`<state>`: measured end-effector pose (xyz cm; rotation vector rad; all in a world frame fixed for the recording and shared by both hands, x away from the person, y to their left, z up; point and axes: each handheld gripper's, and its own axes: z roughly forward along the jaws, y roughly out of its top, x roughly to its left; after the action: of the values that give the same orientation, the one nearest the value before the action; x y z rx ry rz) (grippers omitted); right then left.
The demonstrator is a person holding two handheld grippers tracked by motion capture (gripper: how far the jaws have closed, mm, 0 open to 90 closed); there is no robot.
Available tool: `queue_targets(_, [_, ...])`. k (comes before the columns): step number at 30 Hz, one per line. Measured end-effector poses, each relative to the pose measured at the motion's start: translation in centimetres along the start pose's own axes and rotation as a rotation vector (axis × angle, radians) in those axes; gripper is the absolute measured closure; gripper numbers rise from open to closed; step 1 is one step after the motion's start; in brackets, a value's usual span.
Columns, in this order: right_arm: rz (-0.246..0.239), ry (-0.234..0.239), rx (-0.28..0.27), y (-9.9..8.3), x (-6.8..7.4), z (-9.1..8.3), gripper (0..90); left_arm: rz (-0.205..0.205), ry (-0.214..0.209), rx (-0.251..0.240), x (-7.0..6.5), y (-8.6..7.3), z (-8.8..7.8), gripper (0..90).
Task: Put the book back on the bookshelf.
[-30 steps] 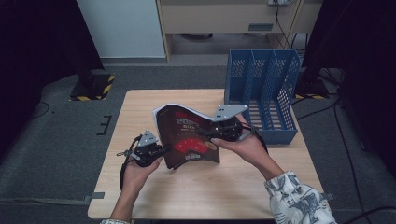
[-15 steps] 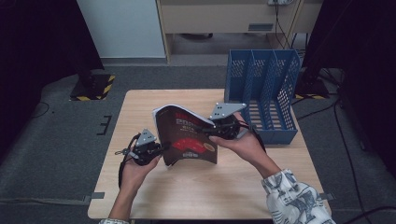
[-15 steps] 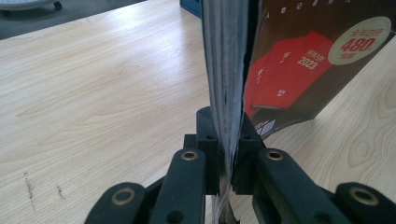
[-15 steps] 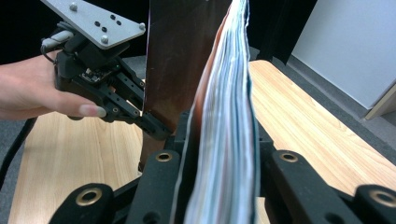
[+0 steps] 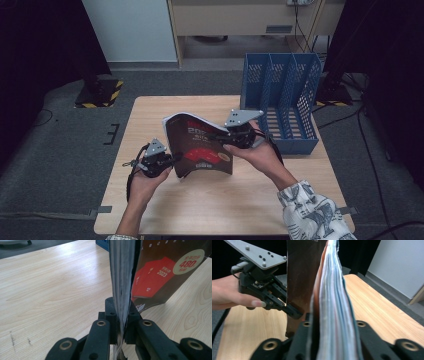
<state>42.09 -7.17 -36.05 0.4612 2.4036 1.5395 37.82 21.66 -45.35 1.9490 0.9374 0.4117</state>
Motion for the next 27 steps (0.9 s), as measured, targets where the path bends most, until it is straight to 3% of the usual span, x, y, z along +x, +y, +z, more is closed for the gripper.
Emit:
queue_targets(7, [0.000,-0.039,0.004,0.0,-0.1,-0.2,86.9,-0.017,0.020,-0.010,0.2,-0.2,0.0,75.2])
queue_targets(9, [0.004,-0.051,0.002,0.0,0.0,-0.2,87.0,-0.024,0.039,-0.018,0.3,-0.3,0.1,68.1])
queue_targets(12, [0.006,-0.062,0.002,0.0,0.0,-0.2,87.0,-0.050,0.075,-0.022,0.5,-0.4,0.1,47.1])
queue_targets(15, [0.013,-0.073,0.004,0.1,0.0,-0.1,87.0,-0.067,0.102,-0.015,1.0,-0.9,0.1,35.8])
queue_targets(22, [0.050,-0.108,0.004,0.1,-0.3,0.0,87.0,-0.099,0.134,0.002,1.6,-1.8,0.2,21.0])
queue_targets(27, [0.062,-0.124,0.006,0.1,-0.3,0.1,87.0,-0.094,0.151,0.048,1.7,-2.5,1.0,12.7])
